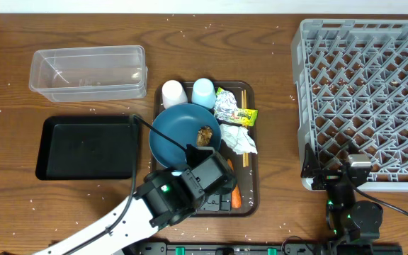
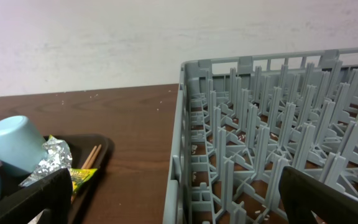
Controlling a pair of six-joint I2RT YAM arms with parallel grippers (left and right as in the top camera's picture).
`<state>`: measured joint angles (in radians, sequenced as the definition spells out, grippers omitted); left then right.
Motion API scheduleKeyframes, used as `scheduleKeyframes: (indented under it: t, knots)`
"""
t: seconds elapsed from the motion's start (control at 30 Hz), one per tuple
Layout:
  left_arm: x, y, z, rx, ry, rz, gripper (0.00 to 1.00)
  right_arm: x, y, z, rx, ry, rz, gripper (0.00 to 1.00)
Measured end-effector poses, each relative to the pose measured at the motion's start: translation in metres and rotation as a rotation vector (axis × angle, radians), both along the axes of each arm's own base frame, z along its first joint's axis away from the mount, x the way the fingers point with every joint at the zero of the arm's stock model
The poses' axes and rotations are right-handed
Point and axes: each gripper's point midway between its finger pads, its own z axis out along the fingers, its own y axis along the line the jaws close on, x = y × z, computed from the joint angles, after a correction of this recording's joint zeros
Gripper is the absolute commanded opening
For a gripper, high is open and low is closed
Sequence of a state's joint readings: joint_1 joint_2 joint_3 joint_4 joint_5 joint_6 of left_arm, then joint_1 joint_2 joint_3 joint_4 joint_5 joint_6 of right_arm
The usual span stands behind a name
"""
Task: Sort waste into correct bins and load items into the dishwasher rack
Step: 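Move the left gripper to the light-blue rice bowl on the tray, then grasp the rim of the light-blue rice bowl with the left gripper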
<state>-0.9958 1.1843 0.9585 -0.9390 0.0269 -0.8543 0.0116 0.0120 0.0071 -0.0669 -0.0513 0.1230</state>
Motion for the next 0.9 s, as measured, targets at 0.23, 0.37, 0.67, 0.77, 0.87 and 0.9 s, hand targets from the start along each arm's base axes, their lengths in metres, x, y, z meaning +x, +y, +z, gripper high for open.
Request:
scheduleKeyframes:
  t: [0.23,0.37,0.67,0.77,0.87,0.9]
  knots:
    - [0.0,0.001,-0.003,0.014,0.003,0.008,0.98,0.0,0.0,0.0,0.0,0.0,0.0,0.99]
    - [0.001,0.001,-0.013,0.052,0.022,0.012,0.98,0.0,0.0,0.0,0.0,0.0,0.0,0.99]
    - [0.015,-0.002,-0.053,0.187,0.048,0.024,0.98,0.0,0.0,0.0,0.0,0.0,0.0,0.99]
    - [0.014,0.0,-0.069,0.244,0.08,0.024,0.88,0.0,0.0,0.0,0.0,0.0,0.0,0.99]
    - [0.012,0.004,-0.083,0.296,0.107,0.026,0.75,0.0,0.0,0.0,0.0,0.0,0.0,0.99]
    - [0.012,0.005,-0.087,0.311,0.115,0.024,0.71,0.0,0.0,0.0,0.0,0.0,0.0,0.99]
